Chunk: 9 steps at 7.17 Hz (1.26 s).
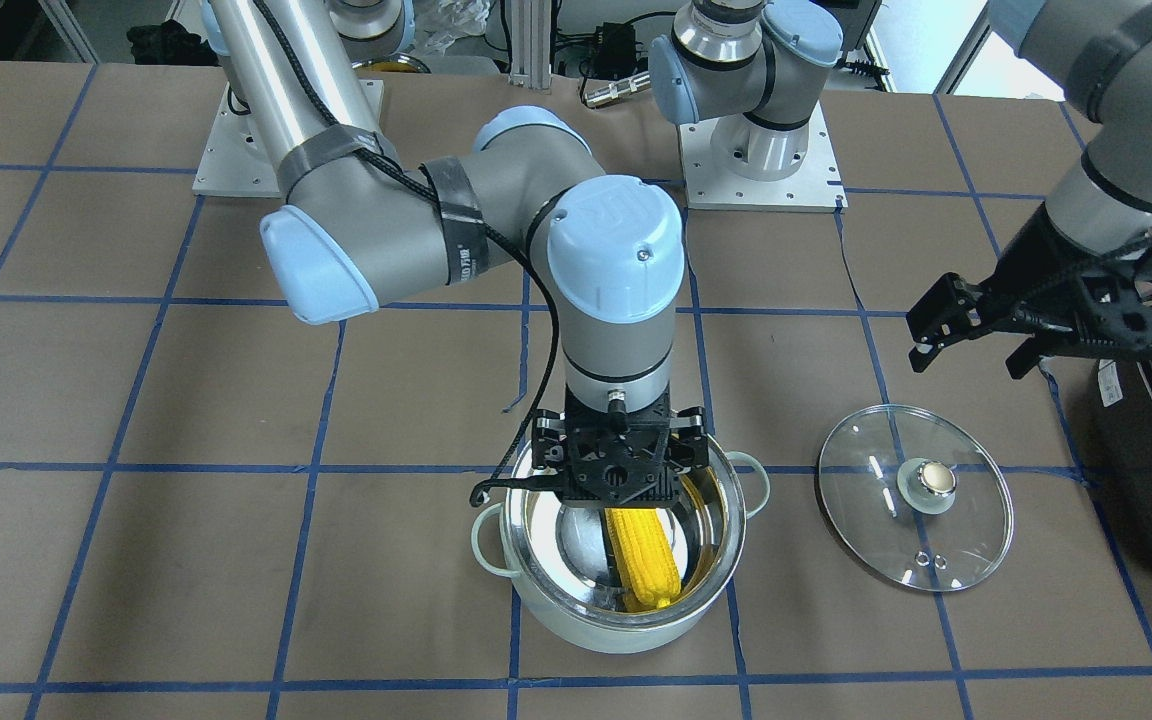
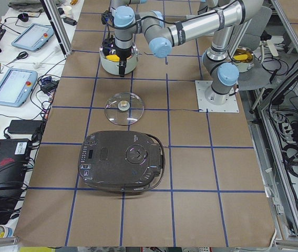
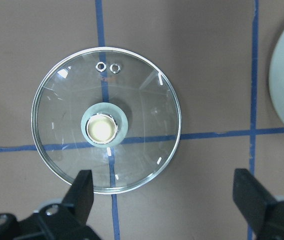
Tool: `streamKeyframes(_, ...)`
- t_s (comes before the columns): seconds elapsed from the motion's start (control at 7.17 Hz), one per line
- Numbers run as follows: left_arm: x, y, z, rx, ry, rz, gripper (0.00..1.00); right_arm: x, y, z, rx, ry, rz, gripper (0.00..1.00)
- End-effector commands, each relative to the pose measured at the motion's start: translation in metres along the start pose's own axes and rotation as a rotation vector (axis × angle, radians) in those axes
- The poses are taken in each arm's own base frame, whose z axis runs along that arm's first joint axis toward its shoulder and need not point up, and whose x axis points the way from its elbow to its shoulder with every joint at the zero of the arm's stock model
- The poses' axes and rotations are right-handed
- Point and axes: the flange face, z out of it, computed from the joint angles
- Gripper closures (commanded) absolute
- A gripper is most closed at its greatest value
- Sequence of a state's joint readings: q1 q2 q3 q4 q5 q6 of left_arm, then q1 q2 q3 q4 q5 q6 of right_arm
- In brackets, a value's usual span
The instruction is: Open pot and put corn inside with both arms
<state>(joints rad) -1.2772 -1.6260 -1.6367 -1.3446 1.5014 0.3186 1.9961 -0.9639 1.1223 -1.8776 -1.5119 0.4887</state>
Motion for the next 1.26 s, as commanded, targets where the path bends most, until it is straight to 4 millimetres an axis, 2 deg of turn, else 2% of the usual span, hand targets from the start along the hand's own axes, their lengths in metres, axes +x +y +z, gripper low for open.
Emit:
streamKeyframes(0.0,0.053,0.026,-0.049,0.049,-0.003,-0.021,0.00,0.079,-0.021,-0.058,-0.037,0.054,0.002,0.00)
streamKeyframes(0.14,0.077,0.032,-0.057,0.065,0.005,-0.044,0.00,0.127,-0.032,-0.087,-0.010,0.077,-0.003,0.00)
streamKeyframes(0.28,0.101,0.034,-0.055,0.060,0.015,-0.079,0.00,0.181,-0.036,-0.107,-0.005,0.085,-0.004,0.00)
streamKeyframes(0.42,0.130,0.043,-0.063,0.072,0.026,-0.062,0.00,0.233,-0.027,-0.137,0.015,0.090,-0.022,0.00)
streamKeyframes(0.56,0.164,0.050,-0.063,0.068,0.035,0.002,0.00,0.276,-0.009,-0.158,-0.005,0.100,0.001,0.00)
streamKeyframes(0.7,0.191,0.058,-0.064,0.069,0.037,0.004,0.00,0.296,0.015,-0.180,-0.023,0.114,0.019,0.00)
streamKeyframes(0.84,0.189,0.058,-0.063,0.075,-0.038,0.004,0.00,0.299,0.030,-0.200,-0.012,0.120,0.000,0.00)
streamKeyframes(0.98,0.187,0.050,-0.065,0.090,-0.036,0.000,0.00,0.299,0.031,-0.200,-0.015,0.122,-0.001,0.00)
streamKeyframes(1.12,0.187,0.035,-0.073,0.103,-0.037,-0.002,0.00,0.300,0.034,-0.201,-0.016,0.123,-0.001,0.00)
